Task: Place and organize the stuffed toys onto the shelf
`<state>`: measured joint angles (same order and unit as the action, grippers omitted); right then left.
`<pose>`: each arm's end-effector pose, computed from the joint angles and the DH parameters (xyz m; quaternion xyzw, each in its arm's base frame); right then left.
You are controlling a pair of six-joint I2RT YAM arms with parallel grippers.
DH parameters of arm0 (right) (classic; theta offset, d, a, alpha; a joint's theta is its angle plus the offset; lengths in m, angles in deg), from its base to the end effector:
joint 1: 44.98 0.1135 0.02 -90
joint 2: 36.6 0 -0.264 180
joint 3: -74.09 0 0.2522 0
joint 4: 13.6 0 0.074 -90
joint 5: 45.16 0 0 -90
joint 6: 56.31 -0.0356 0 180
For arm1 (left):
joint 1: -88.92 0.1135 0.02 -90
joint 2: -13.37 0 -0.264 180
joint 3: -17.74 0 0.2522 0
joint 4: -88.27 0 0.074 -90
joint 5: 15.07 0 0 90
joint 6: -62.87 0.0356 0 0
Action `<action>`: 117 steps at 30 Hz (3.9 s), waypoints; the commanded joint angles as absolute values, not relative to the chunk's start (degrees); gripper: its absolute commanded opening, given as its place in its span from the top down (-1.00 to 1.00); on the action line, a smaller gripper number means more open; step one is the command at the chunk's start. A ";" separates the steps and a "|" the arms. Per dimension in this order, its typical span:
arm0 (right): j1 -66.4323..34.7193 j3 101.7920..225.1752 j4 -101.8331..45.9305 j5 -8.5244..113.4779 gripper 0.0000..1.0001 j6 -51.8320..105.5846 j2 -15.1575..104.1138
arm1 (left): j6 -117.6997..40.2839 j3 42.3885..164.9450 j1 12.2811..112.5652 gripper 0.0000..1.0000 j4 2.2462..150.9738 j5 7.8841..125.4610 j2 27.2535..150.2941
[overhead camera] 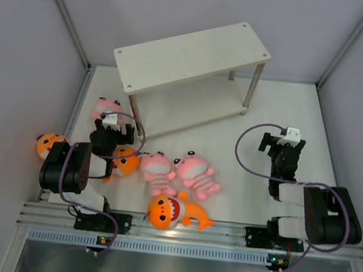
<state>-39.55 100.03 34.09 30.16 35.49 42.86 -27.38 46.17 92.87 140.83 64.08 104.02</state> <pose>0.2294 0.0127 0.1592 0.0390 0.7400 -0.0737 0.6674 0.2478 0.0104 0.1361 0.0331 0.7624 -0.0515 0.6442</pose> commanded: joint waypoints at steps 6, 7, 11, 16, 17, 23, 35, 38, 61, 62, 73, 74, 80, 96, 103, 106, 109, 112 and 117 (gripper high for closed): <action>-40.59 104.37 13.56 28.11 -0.99 17.73 10.73 | -27.83 47.06 91.82 -0.98 143.84 61.66 103.72; -40.59 105.42 11.51 30.66 -0.99 16.56 8.59 | -28.61 47.32 92.08 -0.98 141.94 61.75 102.41; -40.50 111.39 -3.85 46.65 -0.99 14.10 2.25 | -31.10 56.44 96.82 -0.97 116.21 59.67 91.95; -39.98 118.25 -25.56 55.89 -0.70 11.19 1.28 | -21.07 57.78 99.56 -0.96 99.66 54.90 82.65; -39.63 118.35 -27.16 60.00 -0.65 10.93 1.63 | -20.54 57.08 99.47 -0.95 95.12 53.94 80.19; -29.18 123.18 -46.83 59.79 -0.52 14.79 5.50 | -12.81 66.19 99.56 -0.93 58.97 56.99 67.51; -0.09 120.19 -47.57 52.51 -0.38 16.29 4.79 | -9.11 85.46 99.56 -0.97 17.21 75.82 52.60; 5.98 120.63 -47.92 45.22 -0.39 15.06 9.53 | -9.11 85.03 99.56 -0.97 15.62 75.20 46.79; 11.62 135.28 -53.61 38.07 1.00 17.93 19.48 | -9.11 82.65 100.70 -0.97 15.44 75.73 43.25; 11.71 141.49 -56.07 37.63 1.00 19.18 18.78 | -8.94 82.65 100.70 -0.97 15.44 75.64 43.16; 1.88 186.96 -74.29 40.77 1.00 31.57 33.61 | -8.50 82.91 100.70 -0.97 15.44 75.20 42.64; -2.84 192.99 -74.55 43.05 1.00 31.84 37.28 | -8.50 82.91 100.70 -0.97 15.44 75.20 42.55; -14.82 219.72 -81.40 52.64 1.00 35.71 58.21 | -8.58 82.56 100.70 -0.97 15.44 75.20 41.23; -30.48 222.76 -72.45 65.93 0.44 28.68 69.75 | -8.58 82.03 100.79 -0.97 15.36 75.37 40.00; -31.18 221.89 -70.51 65.58 -0.56 28.42 67.21 | -8.50 82.03 100.79 -0.97 15.44 75.20 40.35; -31.18 221.71 -69.46 64.00 -0.68 28.94 64.31 | -8.06 82.21 100.79 -0.97 15.44 75.20 40.88; -31.18 221.01 -68.49 61.89 -0.90 28.77 59.75 | -8.41 82.65 100.79 -0.97 15.62 76.50 43.41; -31.18 217.24 -61.67 60.39 -0.99 25.96 51.77 | -8.85 83.96 100.70 -0.96 15.71 78.62 50.61; -29.96 203.27 -51.27 59.86 -0.99 23.76 37.77 | -7.01 89.06 100.79 -0.91 19.04 76.52 62.03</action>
<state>-30.48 206.70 -63.15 60.32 25.92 47.36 -8.74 85.17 100.52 15.46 77.55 57.62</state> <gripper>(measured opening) 0.991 0.959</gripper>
